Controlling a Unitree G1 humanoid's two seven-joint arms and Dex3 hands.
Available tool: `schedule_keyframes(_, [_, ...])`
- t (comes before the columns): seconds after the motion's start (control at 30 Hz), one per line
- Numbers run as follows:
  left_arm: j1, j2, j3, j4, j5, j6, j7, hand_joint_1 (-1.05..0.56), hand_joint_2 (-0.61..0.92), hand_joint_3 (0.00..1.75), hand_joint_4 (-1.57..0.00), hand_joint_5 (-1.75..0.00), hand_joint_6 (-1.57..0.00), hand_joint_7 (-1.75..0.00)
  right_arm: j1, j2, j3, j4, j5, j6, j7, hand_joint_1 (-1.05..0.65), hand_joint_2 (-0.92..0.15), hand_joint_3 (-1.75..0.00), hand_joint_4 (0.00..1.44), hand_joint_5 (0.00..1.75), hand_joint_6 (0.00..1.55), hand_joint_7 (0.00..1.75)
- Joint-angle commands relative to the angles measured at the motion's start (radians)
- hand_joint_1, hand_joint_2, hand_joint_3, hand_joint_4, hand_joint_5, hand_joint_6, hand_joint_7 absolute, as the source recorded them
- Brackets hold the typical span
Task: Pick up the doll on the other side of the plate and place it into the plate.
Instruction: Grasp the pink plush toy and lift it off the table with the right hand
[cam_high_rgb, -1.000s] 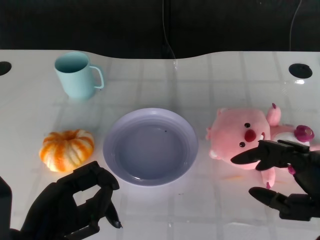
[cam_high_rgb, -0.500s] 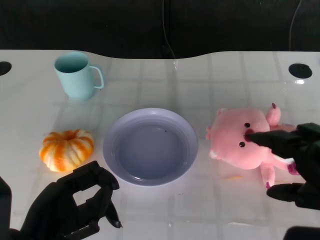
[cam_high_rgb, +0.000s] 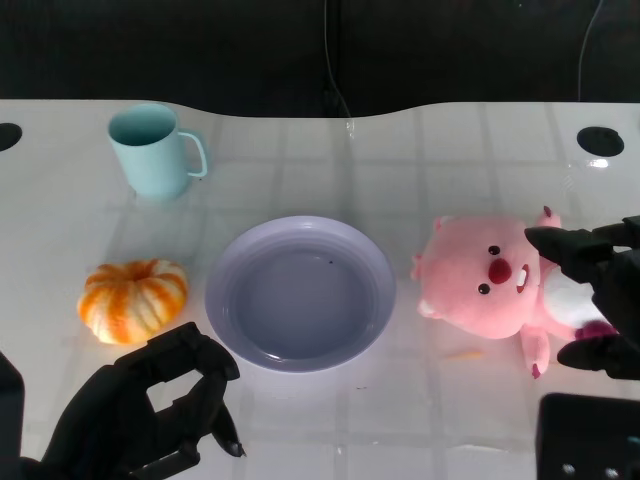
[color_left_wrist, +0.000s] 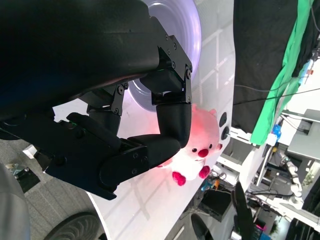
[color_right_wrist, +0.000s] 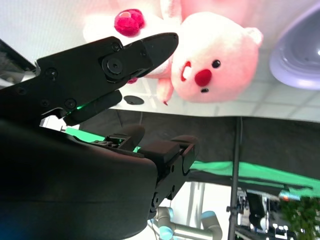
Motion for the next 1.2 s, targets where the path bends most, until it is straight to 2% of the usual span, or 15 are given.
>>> schedule_keyframes(0.03, [0.001,0.010,0.007,-0.010,0.003,0.004,0.011,-0.41,0.70,0.85,-0.67,-1.75,-0.60,-1.45,-0.051,0.013,0.031,0.060,-0.042,0.033,-0.016,-0.70,-0.86,-0.01,0.18,0.36,0.28,0.00])
schedule_keyframes(0.27, [0.000,0.010,0.013,-0.010,0.000,0.010,0.013,-0.37,0.72,0.86,-0.66,-1.75,-0.59,-1.47,-0.139,0.029,0.107,0.196,-0.117,0.094,-0.031,-0.74,-0.90,-0.01,0.14,0.35,0.23,0.00])
schedule_keyframes(0.53, [0.001,0.011,0.013,-0.005,0.004,0.004,0.008,-0.38,0.71,0.87,-0.66,-1.75,-0.57,-1.48,-0.215,0.026,0.159,0.365,-0.131,0.135,-0.068,-0.75,-0.92,-0.01,0.11,0.35,0.20,0.00])
schedule_keyframes(0.9, [0.000,0.013,0.013,-0.009,0.008,0.007,0.009,-0.38,0.71,0.87,-0.66,-1.75,-0.58,-1.47,-0.279,0.027,0.189,0.496,-0.114,0.195,-0.118,-0.77,-0.92,-0.04,0.10,0.34,0.19,0.00])
schedule_keyframes(1.2, [-0.003,0.008,0.014,-0.005,0.007,0.010,0.015,-0.37,0.72,0.86,-0.65,-1.75,-0.60,-1.44,-0.360,0.085,0.225,0.598,-0.097,0.301,-0.119,-0.78,-0.92,-0.06,0.05,0.34,0.15,0.00])
